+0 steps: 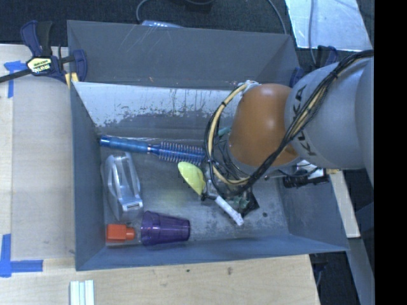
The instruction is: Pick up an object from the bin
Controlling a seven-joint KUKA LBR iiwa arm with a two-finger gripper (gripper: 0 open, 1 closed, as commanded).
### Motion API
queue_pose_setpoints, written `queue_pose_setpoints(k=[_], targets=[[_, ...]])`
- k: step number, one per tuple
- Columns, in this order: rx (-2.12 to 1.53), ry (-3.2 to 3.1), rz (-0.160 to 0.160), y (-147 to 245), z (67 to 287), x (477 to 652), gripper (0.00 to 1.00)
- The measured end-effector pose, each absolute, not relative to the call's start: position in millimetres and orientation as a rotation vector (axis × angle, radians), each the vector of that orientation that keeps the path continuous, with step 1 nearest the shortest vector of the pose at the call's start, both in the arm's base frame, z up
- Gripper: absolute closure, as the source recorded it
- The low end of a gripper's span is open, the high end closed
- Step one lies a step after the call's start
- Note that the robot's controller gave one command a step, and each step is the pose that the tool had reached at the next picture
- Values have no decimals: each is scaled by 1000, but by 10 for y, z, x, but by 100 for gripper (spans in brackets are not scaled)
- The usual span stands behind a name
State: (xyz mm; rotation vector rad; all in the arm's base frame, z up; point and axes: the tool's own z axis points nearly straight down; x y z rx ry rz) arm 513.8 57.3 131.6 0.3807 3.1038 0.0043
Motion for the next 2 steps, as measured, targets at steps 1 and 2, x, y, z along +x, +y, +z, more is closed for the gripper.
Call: queue_pose_setpoints(k=[1, 2], targets=[[381, 3106, 4, 572, 1362, 5133, 100], [381, 3109, 3, 569, 1450, 5128, 100]])
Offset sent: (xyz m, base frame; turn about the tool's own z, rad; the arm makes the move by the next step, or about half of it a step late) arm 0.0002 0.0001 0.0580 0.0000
